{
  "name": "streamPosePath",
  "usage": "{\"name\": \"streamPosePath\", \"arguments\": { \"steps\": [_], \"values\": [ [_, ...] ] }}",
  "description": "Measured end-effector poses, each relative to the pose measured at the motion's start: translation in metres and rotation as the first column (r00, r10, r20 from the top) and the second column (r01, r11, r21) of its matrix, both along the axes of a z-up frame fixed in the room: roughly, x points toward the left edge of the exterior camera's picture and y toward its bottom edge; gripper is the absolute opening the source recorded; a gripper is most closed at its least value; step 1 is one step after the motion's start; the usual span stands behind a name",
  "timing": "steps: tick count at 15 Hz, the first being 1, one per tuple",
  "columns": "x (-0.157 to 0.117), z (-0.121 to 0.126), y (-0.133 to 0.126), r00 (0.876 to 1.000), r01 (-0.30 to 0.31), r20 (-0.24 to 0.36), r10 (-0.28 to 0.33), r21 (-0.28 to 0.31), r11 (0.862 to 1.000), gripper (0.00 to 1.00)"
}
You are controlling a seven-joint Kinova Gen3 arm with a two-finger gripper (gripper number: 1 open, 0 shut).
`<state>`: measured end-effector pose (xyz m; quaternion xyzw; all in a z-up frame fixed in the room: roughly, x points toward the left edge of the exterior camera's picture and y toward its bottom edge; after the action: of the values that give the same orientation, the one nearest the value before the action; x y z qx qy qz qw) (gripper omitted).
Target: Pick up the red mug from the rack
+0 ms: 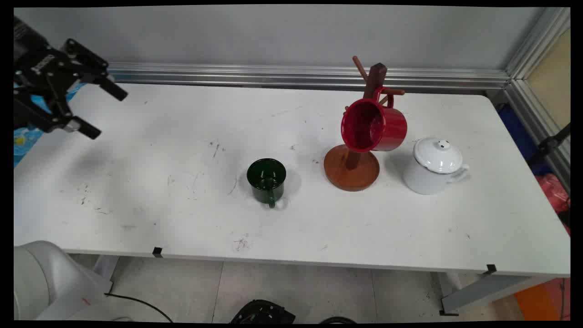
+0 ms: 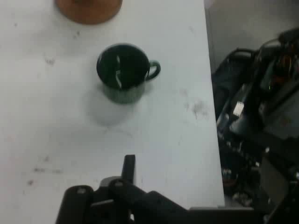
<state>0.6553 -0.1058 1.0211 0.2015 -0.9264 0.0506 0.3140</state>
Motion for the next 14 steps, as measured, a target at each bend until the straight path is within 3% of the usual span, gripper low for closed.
{"name": "streamPosePath", "arguments": {
  "steps": [8,14],
  "values": [
    [-0.055,0.005,-0.028,0.993,-0.039,-0.112,0.034,-0.037,0.999,1.0],
    [-0.107,0.008,-0.054,0.978,-0.073,-0.2,0.062,-0.046,0.996,1.0]
  ]
}}
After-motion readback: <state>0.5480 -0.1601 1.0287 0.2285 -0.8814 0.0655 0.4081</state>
